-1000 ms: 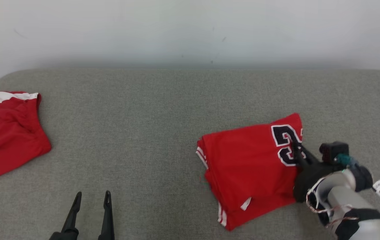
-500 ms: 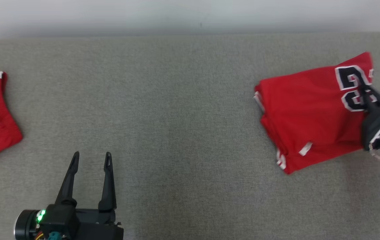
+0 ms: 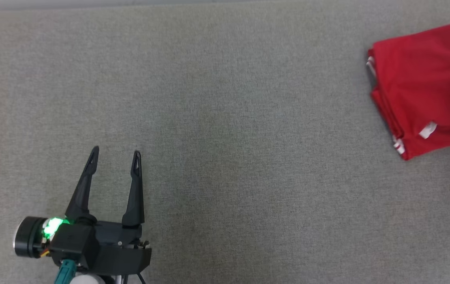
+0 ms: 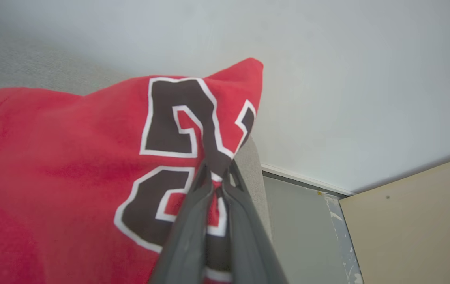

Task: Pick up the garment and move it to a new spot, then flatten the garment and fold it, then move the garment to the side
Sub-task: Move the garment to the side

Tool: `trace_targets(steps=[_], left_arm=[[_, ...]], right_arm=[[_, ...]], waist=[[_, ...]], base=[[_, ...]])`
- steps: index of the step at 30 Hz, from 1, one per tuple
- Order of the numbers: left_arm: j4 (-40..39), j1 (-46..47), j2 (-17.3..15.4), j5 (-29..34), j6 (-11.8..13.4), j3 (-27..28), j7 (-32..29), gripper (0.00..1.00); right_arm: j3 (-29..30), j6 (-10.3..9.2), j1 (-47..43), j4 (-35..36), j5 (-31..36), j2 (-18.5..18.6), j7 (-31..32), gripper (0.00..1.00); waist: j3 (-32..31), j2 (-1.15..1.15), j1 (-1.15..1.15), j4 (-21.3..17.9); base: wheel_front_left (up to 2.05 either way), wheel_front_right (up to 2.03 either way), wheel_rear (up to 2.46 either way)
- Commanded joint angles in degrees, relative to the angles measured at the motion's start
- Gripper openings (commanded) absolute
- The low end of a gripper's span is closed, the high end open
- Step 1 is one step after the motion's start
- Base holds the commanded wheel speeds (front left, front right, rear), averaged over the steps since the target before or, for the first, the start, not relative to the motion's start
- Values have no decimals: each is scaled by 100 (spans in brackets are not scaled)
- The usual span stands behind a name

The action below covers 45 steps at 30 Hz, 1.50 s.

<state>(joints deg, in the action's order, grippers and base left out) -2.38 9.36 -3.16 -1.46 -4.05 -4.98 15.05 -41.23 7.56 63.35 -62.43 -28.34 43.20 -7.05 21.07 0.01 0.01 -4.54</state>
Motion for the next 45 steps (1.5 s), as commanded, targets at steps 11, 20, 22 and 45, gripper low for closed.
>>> trace_targets(steps=[11,20,22,45], left_arm=[[-262,178,-104,138,-2,-45,18,100],[-264,154,-121,103,46,-25,18,100],[-225,150,-120,86,49,-23,18,100],[174,-843,-19,-212,74,600,18,100]], right_arm=[[-156,-12,552,-485,-162,318,-9,0],[-296,-12,580,-737,-245,308,-75,100],[-332,-12,602,-789,-211,344,-130,100],[1432,-12,-459,973,-263,-809,-804,100]], waist=[[380,-1,-1,43],[369,-1,-1,29],[322,-1,-1,33],[-1121,-1,-1,-129]], base=[[0,0,0],[0,0,0],[0,0,0],[0,0,0]])
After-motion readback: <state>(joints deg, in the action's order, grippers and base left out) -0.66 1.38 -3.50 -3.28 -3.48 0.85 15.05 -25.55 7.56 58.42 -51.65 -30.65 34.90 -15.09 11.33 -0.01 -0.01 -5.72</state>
